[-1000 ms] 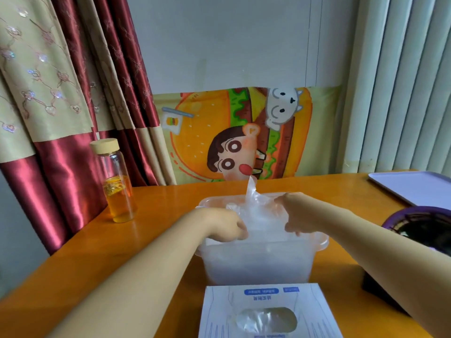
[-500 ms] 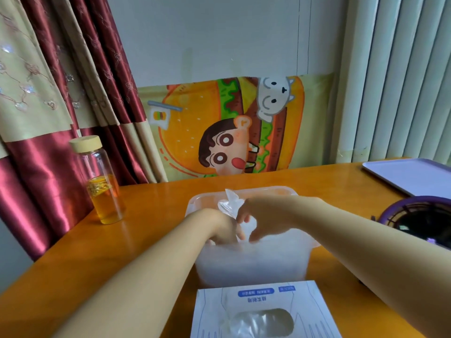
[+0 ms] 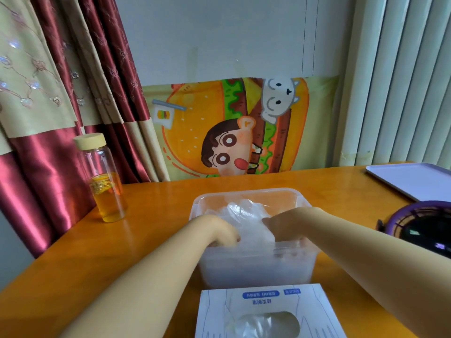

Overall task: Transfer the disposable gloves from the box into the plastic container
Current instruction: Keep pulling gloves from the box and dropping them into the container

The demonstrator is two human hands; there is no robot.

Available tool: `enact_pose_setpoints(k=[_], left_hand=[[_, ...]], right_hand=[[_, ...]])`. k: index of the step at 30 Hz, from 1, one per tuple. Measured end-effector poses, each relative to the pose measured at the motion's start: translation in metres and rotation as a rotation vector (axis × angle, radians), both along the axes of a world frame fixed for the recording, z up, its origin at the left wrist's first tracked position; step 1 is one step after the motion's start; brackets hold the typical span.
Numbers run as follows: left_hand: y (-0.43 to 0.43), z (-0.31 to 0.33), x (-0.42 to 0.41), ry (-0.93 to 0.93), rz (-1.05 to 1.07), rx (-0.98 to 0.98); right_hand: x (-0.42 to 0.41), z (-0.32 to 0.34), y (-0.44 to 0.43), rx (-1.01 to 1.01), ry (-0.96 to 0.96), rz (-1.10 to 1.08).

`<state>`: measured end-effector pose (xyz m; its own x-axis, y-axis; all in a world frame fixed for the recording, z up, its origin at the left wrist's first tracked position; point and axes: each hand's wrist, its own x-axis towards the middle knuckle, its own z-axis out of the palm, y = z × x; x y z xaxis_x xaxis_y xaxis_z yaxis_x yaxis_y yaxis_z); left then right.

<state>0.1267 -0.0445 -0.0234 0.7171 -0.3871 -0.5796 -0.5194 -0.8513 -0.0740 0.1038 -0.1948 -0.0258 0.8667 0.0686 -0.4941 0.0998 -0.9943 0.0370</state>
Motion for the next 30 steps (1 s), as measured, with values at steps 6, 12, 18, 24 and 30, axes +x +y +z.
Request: enact_pose_setpoints(k=[6,12,18,24,30], left_hand=[[0.022,0.034,-0.018,0.108,0.260,-0.463],[0.060,0.055,-0.045,0.124,0.406,-0.941],[0.076,0.043,-0.081,-0.258,0.421,-1.194],[0.071,0.013,-0.131,-0.073,0.206,-1.041],[0.069,-0.031,-0.146,-0.064,-0.024,-0.502]], right_hand=[[-0.015,0.025,-0.009,0.197,-0.094,-0.036],[-0.060,0.064,-0.003,0.236,-0.496,0.169],[-0.130,0.051,0.026,0.330,-0.282,0.409],[-0.135,-0.009,0.034,0.038,-0.277,0.555],[-0.126,-0.032,0.035,0.119,-0.350,0.585]])
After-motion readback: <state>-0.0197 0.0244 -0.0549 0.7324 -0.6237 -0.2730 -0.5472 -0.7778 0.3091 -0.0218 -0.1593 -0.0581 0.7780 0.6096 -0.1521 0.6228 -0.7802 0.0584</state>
